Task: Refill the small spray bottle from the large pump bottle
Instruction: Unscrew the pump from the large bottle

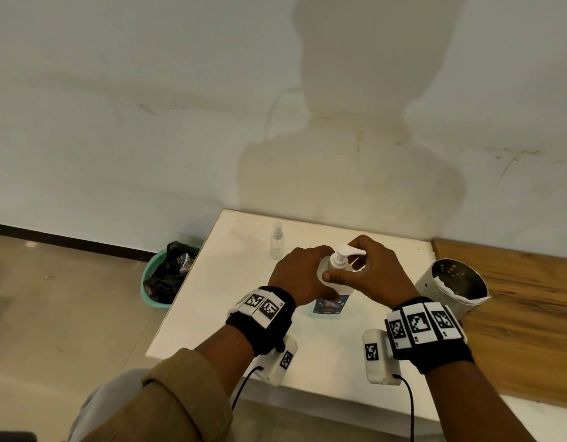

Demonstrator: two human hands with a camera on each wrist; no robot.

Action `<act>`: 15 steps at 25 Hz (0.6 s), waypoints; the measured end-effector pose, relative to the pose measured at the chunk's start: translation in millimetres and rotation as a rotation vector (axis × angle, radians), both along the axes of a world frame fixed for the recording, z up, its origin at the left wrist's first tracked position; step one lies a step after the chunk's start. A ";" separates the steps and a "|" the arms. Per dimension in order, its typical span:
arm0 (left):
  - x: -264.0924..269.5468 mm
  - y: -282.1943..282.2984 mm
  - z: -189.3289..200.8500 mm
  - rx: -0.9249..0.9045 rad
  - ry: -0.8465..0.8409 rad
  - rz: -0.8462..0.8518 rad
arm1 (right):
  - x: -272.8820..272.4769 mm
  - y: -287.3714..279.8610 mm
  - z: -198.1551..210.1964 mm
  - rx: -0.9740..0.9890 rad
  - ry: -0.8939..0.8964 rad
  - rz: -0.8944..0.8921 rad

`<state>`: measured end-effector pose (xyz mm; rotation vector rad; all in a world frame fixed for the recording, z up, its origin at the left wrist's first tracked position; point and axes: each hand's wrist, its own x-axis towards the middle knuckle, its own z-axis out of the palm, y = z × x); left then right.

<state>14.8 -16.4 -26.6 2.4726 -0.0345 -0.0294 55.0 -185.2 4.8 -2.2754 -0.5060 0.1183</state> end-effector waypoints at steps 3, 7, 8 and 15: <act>-0.3 0.2 0.5 -0.007 0.007 0.001 | -1.3 4.7 -4.9 0.035 -0.015 -0.035; -0.4 1.2 1.5 -0.018 -0.001 0.007 | 0.8 0.8 -0.9 0.038 -0.014 -0.008; -0.3 0.7 1.6 -0.012 -0.002 0.007 | 0.9 -0.6 0.0 0.048 -0.010 0.003; -1.8 -1.0 4.5 -0.019 0.000 -0.004 | 9.2 -8.2 1.4 0.031 0.083 0.093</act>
